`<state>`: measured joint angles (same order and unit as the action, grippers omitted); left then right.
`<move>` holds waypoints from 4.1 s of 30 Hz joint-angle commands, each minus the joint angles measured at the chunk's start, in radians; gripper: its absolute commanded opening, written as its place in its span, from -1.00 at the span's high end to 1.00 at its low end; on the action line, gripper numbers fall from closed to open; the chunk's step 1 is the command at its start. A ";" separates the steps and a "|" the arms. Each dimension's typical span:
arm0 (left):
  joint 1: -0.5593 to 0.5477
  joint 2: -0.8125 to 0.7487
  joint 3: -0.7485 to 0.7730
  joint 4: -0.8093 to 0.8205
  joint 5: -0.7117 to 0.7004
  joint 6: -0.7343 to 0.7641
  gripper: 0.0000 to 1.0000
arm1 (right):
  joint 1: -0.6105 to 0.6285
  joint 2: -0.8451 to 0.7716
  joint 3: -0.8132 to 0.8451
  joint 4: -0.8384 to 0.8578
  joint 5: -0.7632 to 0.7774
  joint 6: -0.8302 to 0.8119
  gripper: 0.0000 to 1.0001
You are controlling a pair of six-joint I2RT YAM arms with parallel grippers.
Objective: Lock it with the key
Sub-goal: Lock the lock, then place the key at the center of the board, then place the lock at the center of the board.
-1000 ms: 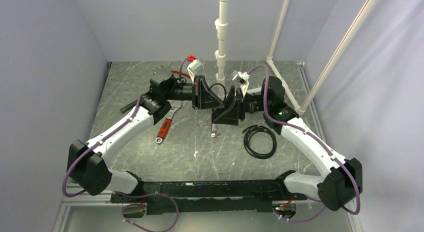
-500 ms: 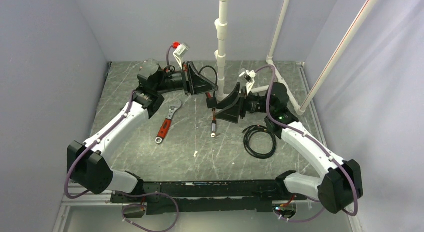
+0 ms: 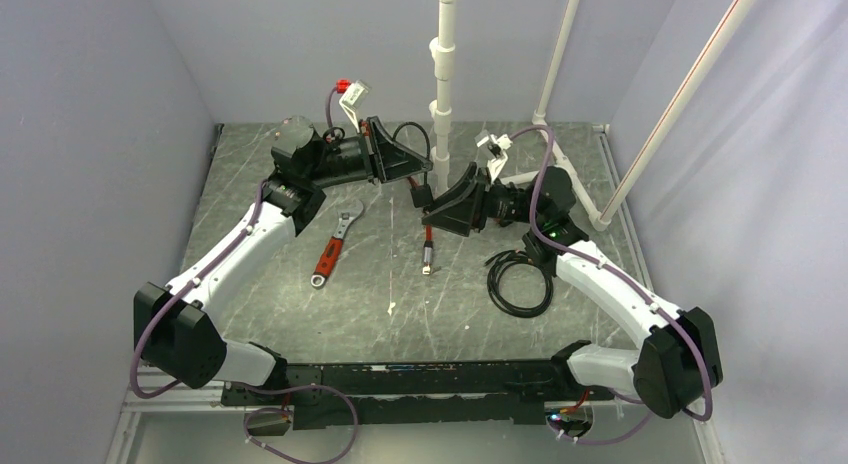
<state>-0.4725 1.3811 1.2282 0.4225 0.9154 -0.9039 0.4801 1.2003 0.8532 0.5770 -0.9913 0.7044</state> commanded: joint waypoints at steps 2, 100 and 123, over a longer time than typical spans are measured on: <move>0.005 -0.034 0.016 0.075 -0.026 -0.021 1.00 | 0.010 0.013 0.019 0.069 0.024 0.008 0.27; -0.254 0.702 0.093 -0.069 -0.604 0.208 0.92 | -0.319 0.548 0.252 -0.799 0.529 -0.753 0.10; -0.236 0.550 0.090 -0.295 -0.630 0.269 -0.99 | -0.319 0.326 0.239 -0.837 0.474 -0.673 -0.40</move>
<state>-0.7219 2.0644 1.3174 0.1875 0.2897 -0.6907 0.1623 1.5940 1.0676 -0.2634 -0.5034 0.0036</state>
